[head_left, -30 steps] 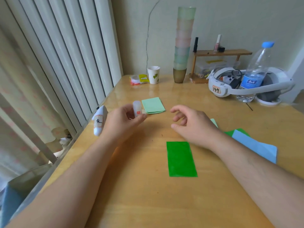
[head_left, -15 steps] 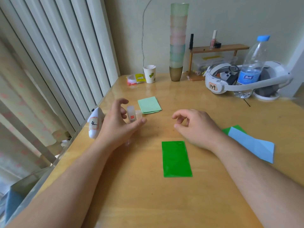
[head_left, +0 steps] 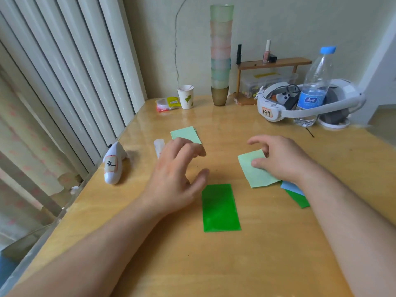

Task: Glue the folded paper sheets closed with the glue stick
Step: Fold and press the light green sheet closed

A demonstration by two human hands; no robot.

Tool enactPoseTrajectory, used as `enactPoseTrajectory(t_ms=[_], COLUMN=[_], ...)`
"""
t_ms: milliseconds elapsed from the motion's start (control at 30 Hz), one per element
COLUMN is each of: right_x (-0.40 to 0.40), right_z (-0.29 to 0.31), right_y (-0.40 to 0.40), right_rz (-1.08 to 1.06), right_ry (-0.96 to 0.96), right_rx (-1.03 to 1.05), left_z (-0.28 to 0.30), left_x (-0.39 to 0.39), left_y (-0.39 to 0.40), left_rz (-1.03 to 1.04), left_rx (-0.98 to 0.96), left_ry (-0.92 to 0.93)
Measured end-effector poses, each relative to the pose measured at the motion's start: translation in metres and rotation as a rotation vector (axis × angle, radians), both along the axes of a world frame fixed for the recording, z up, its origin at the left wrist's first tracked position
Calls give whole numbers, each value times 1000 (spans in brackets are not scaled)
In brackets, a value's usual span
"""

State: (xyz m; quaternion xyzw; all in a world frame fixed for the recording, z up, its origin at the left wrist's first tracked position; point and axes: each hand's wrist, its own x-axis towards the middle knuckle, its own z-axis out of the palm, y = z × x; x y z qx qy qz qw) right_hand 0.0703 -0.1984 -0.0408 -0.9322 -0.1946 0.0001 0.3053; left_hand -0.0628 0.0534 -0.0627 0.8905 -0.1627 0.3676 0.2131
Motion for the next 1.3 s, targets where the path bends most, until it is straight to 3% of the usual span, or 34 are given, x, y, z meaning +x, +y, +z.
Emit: enactPoseTrajectory(t_ms=[167, 300, 367, 567, 733, 933, 1300], right_x=[-14, -36, -43, -49, -65, -73, -78], right_z=[10, 13, 12, 17, 1, -9, -6], right_y=[12, 32, 39, 39, 25, 16, 15], right_rz=[49, 224, 293, 389, 537, 517, 497], right_ry=[-24, 99, 152, 191, 360, 462, 422], right_rx=[416, 708, 742, 595, 482, 429, 292], left_z=[2, 11, 12, 7, 10, 18, 16], left_x=[2, 2, 0, -5, -6, -12, -14], left_y=[-2, -9, -9, -5, 0, 5, 9], left_rz=[-55, -337, -435, -374, -346, -388, -418], left_rx=[-100, -651, -734, -698, -686, -530, -501], left_ry=[146, 547, 664, 700, 719, 863, 992])
